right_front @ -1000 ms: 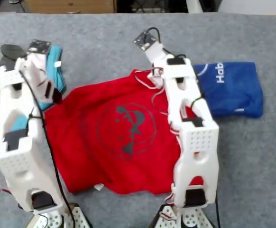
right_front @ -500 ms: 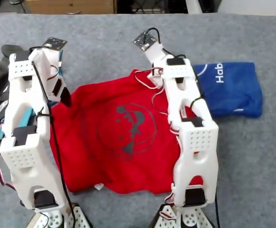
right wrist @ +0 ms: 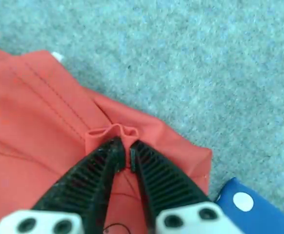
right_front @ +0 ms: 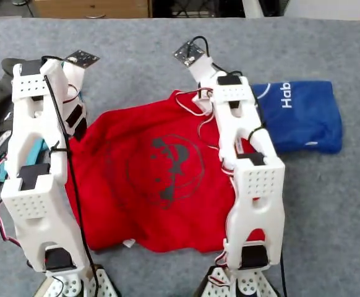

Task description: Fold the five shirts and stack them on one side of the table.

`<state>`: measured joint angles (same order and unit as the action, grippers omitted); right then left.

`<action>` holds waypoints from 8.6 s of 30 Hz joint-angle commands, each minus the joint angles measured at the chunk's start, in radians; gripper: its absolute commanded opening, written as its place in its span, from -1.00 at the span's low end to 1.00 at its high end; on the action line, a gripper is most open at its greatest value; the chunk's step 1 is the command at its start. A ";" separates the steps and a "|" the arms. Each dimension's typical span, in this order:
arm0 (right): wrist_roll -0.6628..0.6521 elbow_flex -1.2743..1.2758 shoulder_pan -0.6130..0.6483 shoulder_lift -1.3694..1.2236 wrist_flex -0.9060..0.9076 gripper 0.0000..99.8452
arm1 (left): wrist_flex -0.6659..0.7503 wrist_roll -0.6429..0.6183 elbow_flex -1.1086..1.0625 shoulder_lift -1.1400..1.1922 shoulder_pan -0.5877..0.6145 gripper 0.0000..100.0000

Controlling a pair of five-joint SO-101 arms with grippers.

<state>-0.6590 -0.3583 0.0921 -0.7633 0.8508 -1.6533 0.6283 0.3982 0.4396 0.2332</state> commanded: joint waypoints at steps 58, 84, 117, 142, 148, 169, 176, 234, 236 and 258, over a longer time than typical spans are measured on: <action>0.040 -0.087 -0.015 0.079 0.063 -0.97 | 0.143 -0.218 -0.157 -0.226 0.007 -0.94; 0.210 -0.728 -0.040 1.158 0.443 -0.97 | -0.086 -0.170 0.185 -1.287 0.392 -0.94; 0.140 -0.111 0.008 0.730 -0.068 -0.97 | 1.416 -0.446 -1.369 -1.527 0.160 -0.94; 0.057 -0.926 0.074 0.088 0.790 -0.97 | 1.031 -0.347 -1.136 -0.895 0.084 -0.94; -0.043 -0.812 0.023 0.108 0.918 -0.97 | 0.832 -0.347 -1.399 -1.085 0.038 -0.94; -0.288 0.789 -0.144 1.036 0.493 -0.97 | 0.621 -0.132 -1.702 -1.432 0.234 -0.94; -0.288 1.089 -0.146 1.210 0.382 -0.97 | 0.614 -0.094 -1.768 -1.433 0.236 -0.94; -0.239 0.938 0.150 1.230 0.470 -0.98 | 0.463 0.169 -1.333 -1.425 0.541 -0.89; -0.149 0.957 0.206 1.171 0.382 -0.97 | 0.471 0.055 -1.342 -1.424 0.450 -0.94; 0.009 1.010 0.387 0.858 0.342 -0.97 | 1.508 -0.594 -1.960 -1.422 0.139 -0.94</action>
<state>-0.6605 0.6375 0.4588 0.0361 1.1653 -0.1603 0.0407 -1.5658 -0.9812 0.3744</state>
